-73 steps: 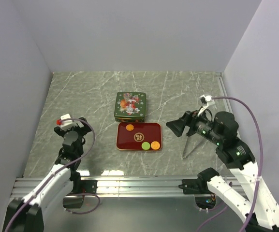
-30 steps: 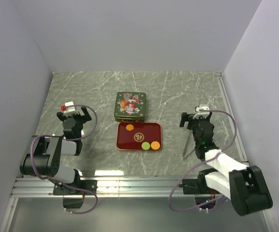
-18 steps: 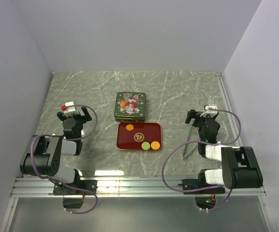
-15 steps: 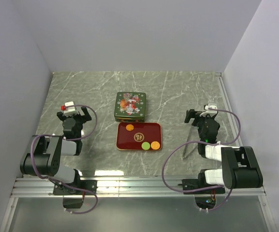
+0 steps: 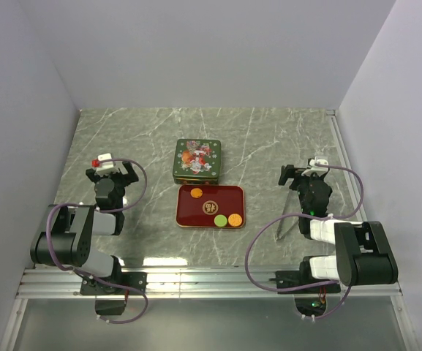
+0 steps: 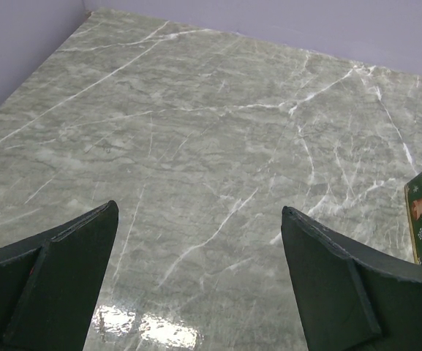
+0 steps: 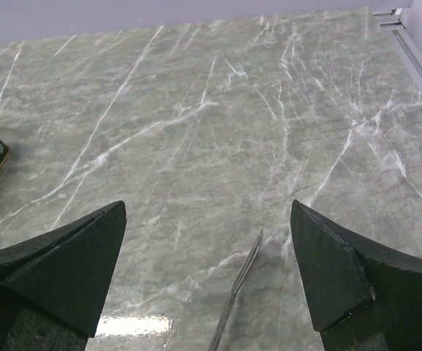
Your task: Pack the cookies
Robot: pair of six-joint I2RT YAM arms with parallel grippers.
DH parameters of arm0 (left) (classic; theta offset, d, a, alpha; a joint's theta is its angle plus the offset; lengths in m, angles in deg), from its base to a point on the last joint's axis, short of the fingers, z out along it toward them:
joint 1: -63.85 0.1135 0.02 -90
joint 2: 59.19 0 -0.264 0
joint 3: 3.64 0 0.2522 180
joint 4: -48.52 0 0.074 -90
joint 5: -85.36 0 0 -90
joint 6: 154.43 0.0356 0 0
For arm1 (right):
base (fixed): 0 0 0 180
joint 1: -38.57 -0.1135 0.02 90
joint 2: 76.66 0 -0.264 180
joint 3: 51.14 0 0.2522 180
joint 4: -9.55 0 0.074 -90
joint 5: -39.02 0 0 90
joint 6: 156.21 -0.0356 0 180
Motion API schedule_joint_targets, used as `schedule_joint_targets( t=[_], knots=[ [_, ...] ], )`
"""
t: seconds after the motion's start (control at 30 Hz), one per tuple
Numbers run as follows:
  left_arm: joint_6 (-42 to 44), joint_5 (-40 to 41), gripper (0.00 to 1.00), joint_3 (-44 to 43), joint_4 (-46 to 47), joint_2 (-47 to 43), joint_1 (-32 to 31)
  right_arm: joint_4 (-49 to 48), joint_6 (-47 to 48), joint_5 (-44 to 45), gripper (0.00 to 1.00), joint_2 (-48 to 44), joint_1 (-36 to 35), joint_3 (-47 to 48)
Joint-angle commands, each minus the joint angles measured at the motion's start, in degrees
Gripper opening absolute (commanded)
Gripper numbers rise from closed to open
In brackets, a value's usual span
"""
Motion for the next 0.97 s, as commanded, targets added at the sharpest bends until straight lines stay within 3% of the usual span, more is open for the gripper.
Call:
schedule_joint_targets(
  t=[0.0,0.93],
  knots=[
    [-0.9,-1.1,0.99,-0.1,1.4,-0.7,0.2,-3.4,0.3,1.3,1.0,-0.3,-0.5,0.8],
    [-1.0,-1.7,0.99,-0.5,1.0,-0.5,0.4,-3.1,0.3,2.2,1.0,-0.6,-0.9,0.6]
  ],
)
